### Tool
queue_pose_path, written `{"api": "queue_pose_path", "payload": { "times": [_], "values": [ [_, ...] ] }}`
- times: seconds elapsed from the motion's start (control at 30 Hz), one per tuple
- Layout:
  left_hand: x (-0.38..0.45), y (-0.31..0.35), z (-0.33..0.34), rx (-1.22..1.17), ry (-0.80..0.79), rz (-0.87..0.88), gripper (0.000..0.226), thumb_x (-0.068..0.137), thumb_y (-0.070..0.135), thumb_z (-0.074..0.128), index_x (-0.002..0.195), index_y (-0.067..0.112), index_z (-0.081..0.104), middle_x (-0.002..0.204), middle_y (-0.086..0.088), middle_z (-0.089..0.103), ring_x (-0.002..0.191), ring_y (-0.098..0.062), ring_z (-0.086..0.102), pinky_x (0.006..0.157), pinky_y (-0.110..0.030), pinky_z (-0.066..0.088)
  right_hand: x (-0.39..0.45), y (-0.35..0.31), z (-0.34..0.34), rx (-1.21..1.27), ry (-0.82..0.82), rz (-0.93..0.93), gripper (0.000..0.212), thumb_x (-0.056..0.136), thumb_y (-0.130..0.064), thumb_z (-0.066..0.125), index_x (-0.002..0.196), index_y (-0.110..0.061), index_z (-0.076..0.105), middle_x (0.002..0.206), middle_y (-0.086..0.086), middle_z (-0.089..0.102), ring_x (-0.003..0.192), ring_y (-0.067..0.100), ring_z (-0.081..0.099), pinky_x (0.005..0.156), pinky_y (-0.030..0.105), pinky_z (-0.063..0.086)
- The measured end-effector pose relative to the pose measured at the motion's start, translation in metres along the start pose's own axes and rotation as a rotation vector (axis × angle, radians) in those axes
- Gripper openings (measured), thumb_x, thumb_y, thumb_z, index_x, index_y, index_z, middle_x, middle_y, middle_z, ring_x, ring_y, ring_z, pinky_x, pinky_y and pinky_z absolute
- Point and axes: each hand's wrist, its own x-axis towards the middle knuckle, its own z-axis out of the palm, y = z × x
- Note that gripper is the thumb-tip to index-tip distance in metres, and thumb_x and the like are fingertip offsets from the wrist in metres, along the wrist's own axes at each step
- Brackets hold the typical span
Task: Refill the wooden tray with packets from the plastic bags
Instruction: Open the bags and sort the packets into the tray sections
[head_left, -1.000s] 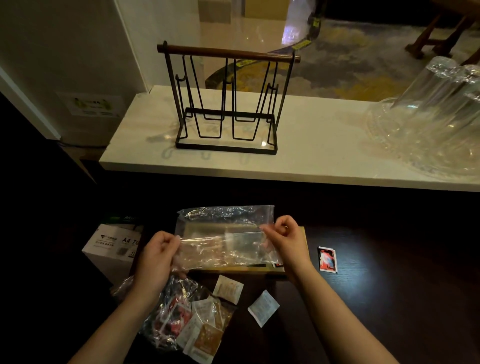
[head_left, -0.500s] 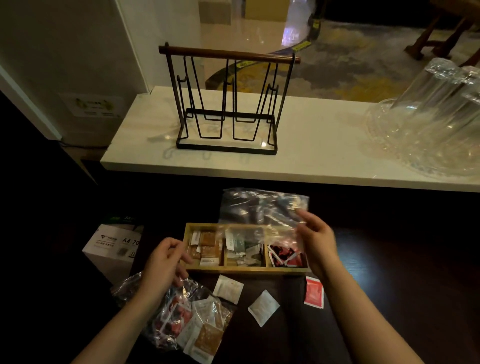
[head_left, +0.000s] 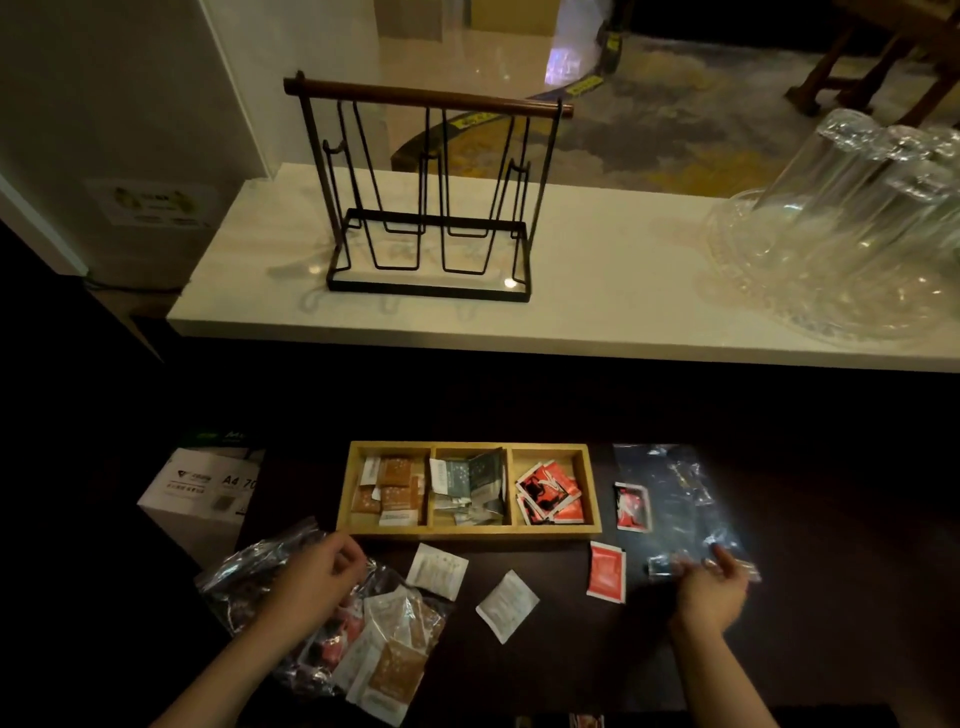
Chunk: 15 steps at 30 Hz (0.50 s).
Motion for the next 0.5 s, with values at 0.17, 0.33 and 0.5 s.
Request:
{"api": "queue_pose_path", "payload": {
  "times": [0.17,0.33,0.5],
  "values": [
    [-0.001,0.000,0.004,0.154,0.004,0.035,0.010,0.088,0.020,0.059,0.081,0.026,0.056,0.081,0.004,0.064,0.072,-0.009,0.062,0.061,-0.022,0.046,-0.001,0.008,-0.014,-0.346,0.034,-0.141,0.035,0.082,0.003,0.058,0.117,-0.002,0.063,0.113,0.029,0.063,0.101,0.044,0.060,0.093,0.049,0.047],
    [-0.001,-0.005,0.006,0.216,0.002,0.053,0.010,0.087,0.021,0.059,0.081,0.027,0.054,0.081,0.007,0.064,0.074,-0.007,0.061,0.061,-0.020,0.042,-0.004,0.012,-0.020,-0.637,-0.025,-0.160,0.036,0.084,-0.016,0.062,0.120,-0.018,0.058,0.122,0.026,0.047,0.098,0.047,0.057,0.091,0.052,0.045],
    [-0.002,-0.011,0.004,0.358,0.053,0.041,0.016,0.088,0.022,0.057,0.078,0.030,0.048,0.077,0.008,0.065,0.071,-0.006,0.061,0.065,-0.027,0.051,-0.002,0.013,-0.020,-0.693,0.079,-0.101,0.050,0.074,-0.038,0.075,0.118,-0.026,0.055,0.124,0.024,0.035,0.100,0.049,0.052,0.091,0.054,0.044]
  ]
}}
